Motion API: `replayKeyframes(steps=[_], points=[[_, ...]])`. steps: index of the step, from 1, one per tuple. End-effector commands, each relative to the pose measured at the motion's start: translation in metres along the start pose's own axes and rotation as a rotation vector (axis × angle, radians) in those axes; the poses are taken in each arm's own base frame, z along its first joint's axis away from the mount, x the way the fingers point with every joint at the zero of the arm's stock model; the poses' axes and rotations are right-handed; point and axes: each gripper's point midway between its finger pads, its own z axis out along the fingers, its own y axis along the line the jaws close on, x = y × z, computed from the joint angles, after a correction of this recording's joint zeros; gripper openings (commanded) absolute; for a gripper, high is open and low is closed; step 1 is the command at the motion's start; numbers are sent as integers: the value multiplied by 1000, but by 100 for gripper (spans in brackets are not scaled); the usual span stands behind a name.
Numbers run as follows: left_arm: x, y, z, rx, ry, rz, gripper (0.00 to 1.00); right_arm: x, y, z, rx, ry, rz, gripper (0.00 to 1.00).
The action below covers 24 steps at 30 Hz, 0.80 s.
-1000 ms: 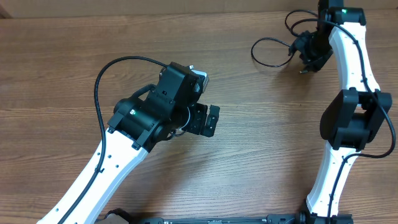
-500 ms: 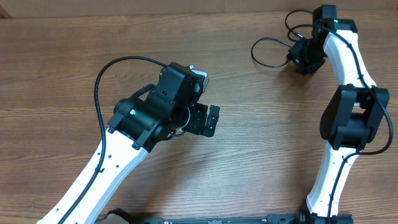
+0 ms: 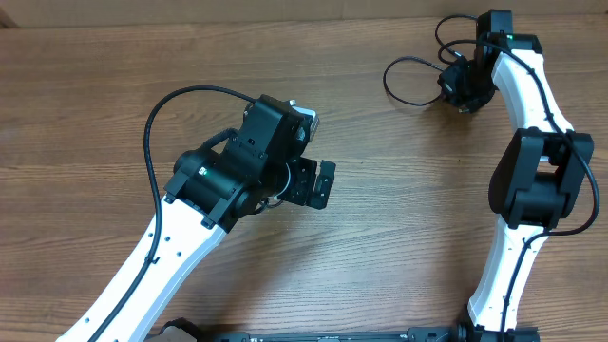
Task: Untangle cables
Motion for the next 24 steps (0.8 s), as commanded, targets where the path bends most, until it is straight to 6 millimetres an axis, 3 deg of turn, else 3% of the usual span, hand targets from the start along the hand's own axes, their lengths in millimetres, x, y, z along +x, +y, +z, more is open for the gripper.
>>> replayKeyframes(steps=[1, 24], points=[[-1, 2, 1, -6, 0, -2, 100, 2, -4, 15, 15, 19, 12, 4], [-1, 2, 1, -6, 0, -2, 99, -20, 19, 76, -123, -20, -27, 4]])
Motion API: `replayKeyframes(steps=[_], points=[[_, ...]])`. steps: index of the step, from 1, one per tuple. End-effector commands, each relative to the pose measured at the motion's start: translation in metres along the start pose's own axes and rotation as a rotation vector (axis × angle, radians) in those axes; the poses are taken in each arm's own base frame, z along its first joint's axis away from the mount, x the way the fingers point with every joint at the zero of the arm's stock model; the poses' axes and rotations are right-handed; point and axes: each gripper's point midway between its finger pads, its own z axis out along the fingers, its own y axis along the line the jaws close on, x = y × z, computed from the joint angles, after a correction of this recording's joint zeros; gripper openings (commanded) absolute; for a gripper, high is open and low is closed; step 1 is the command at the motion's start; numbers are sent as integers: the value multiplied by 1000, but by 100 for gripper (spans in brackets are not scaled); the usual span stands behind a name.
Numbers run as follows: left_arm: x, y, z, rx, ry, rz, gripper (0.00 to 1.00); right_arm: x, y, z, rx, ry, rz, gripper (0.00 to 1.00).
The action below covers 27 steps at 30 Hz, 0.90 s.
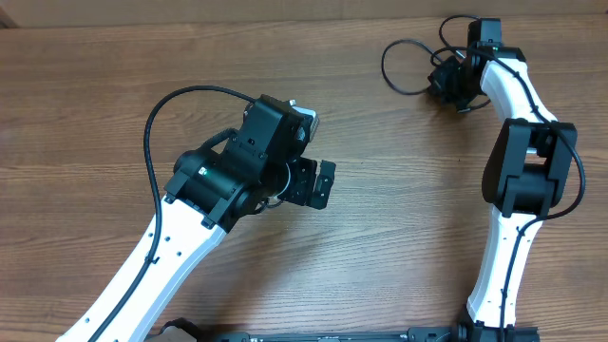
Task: Untangle cables
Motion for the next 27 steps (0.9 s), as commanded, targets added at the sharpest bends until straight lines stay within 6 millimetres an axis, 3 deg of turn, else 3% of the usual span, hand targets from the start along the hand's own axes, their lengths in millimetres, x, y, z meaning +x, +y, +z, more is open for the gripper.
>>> replayKeyframes(steps=[1, 6, 11, 16, 20, 24, 26, 27], points=[[-1, 2, 1, -5, 0, -2, 99, 4, -8, 20, 12, 17, -5, 4], [-1, 2, 1, -5, 0, -2, 99, 2, -7, 24, 3, 9, -68, 4], [-1, 2, 1, -5, 0, -2, 100, -14, -4, -4, 6, -3, -89, 4], [-1, 2, 1, -5, 0, -2, 100, -43, 4, -69, -10, -53, -52, 4], [-1, 2, 1, -5, 0, -2, 100, -53, 14, -127, -64, -68, -68, 4], [-1, 2, 1, -5, -1, -2, 100, -28, 49, -189, -269, 8, -233, 4], [-1, 2, 1, -5, 0, -2, 100, -7, 60, -215, -331, 51, -279, 4], [-1, 2, 1, -5, 0, -2, 100, 12, 66, -230, -349, 81, -331, 4]])
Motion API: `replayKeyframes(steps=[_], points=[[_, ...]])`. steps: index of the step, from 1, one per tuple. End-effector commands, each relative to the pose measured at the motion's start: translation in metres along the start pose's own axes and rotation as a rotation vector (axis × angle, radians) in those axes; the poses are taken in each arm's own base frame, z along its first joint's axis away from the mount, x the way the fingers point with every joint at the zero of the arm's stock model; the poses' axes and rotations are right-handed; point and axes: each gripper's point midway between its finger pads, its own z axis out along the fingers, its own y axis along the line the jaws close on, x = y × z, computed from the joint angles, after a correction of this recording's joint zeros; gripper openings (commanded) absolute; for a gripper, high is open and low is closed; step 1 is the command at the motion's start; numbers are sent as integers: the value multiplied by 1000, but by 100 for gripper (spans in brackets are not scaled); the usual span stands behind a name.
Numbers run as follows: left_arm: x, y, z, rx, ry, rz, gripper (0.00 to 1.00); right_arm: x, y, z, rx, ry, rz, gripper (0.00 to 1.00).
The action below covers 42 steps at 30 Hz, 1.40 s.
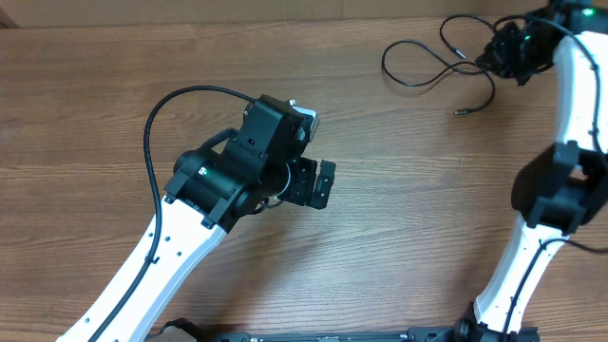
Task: Untangle cables
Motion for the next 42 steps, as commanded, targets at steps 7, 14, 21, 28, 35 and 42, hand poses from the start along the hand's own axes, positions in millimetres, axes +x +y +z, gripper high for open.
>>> replayKeyframes(steps=[7, 14, 21, 28, 35, 42], points=[[-1, 2, 1, -6, 1, -2, 100, 100, 95, -73, -180, 129, -364, 4], [-1, 2, 1, -6, 1, -2, 100, 149, 98, -78, -151, 263, -408, 4], [-1, 2, 1, -6, 1, -2, 100, 183, 129, -108, -193, 226, -520, 4], [-1, 2, 1, -6, 1, -2, 99, 232, 142, -138, -95, 141, -700, 9], [1, -4, 1, 26, 11, -34, 100, 276, 145, -132, -25, 170, -820, 59], [-6, -17, 0, 100, -4, -109, 99, 280, 132, -112, 34, 217, -794, 100]])
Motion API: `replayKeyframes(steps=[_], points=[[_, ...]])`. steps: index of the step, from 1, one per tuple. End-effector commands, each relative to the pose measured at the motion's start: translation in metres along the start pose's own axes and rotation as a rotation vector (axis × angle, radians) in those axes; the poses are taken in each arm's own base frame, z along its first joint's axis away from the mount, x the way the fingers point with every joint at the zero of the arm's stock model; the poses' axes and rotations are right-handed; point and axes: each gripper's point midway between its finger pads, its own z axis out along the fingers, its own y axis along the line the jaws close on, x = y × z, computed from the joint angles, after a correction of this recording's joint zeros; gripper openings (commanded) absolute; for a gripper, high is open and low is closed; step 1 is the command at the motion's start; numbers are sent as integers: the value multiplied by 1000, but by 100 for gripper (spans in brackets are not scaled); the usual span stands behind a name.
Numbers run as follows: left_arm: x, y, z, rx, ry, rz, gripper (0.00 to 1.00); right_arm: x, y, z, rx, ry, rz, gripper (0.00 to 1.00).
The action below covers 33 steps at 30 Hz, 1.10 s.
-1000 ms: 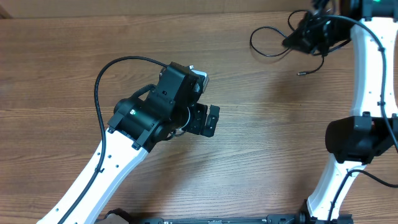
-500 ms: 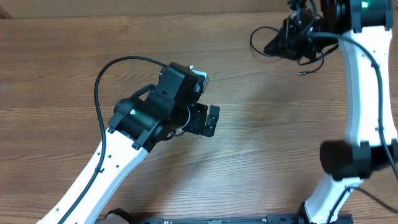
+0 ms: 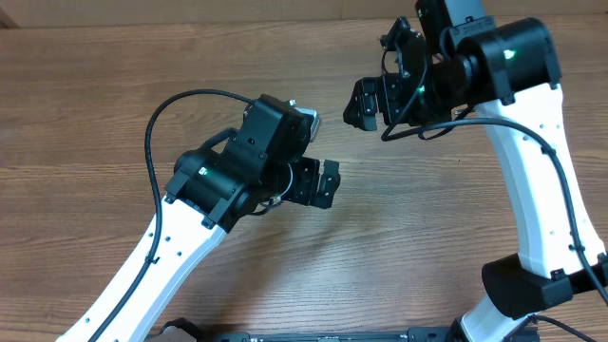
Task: Untangle cables
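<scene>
In the overhead view my right gripper (image 3: 369, 101) is raised high above the far middle of the table, close to the camera. A thin black cable (image 3: 387, 133) hangs in a loop below it and curves off to the right under the arm. The jaws stand close together on the cable's upper part. The arm hides the rest of the cable. My left gripper (image 3: 329, 183) rests open over the middle of the table, with nothing between its fingers.
The brown wooden table (image 3: 95, 85) fills the view. The left arm's own black hose (image 3: 152, 123) arcs out on the left. The white right arm (image 3: 532, 190) rises along the right side.
My right gripper has moved from the far right corner to high above the far middle. The cable that lay spread on the table now hangs beneath it. The left arm is almost unmoved.
My right gripper was first down on a bunched cable at the far right. It then sat a little further left on the bunch. Later it was at the far right corner with the cable spread out. Now the cable hangs lifted.
</scene>
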Motion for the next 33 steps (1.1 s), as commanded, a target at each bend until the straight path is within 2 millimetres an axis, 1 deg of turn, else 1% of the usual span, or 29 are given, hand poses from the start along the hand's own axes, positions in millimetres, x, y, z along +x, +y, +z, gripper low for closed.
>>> replayKeyframes(steps=[1, 2, 5, 7, 10, 11, 14, 16, 19, 21, 23, 27, 29, 31, 33], points=[[-8, 3, 1, -13, -29, -65, 100, 2, -13, 10, 43, 19, 44, 100], [-10, 14, 0, -64, -44, -102, 100, 3, -15, 13, 45, 29, 56, 100], [-9, 60, -8, -246, -77, -311, 100, 10, -19, 23, 52, 67, 82, 100], [-8, 84, -15, -297, -78, -393, 99, 12, -21, 28, 51, 80, 91, 100], [-9, 117, -25, -348, -86, -486, 99, 5, -22, 37, 49, 61, 147, 100], [-10, 130, -29, -365, -97, -522, 99, 3, -23, 43, 50, 56, 192, 100], [-10, 155, -36, -403, -109, -593, 100, -6, -25, 54, 41, 25, 250, 100], [-6, 171, -39, -441, -100, -632, 100, -12, -25, 63, 29, 6, 274, 100], [2, 193, -42, -504, -77, -685, 99, -17, -15, 78, -31, -2, 262, 100], [6, 203, -41, -519, -57, -718, 100, -19, -8, 89, -57, -10, 239, 100], [12, 212, -38, -538, -22, -747, 100, -22, -5, 94, -57, -21, 224, 100], [23, 218, -26, -554, 59, -770, 100, -40, -2, 94, -76, -91, 197, 100], [27, 221, -19, -562, 90, -776, 100, -46, 1, 97, -84, -111, 182, 100], [29, 223, -13, -566, 116, -779, 99, -48, 2, 105, -70, -115, 168, 100], [31, 225, -8, -572, 137, -783, 100, -47, 1, 119, -47, -103, 161, 100]])
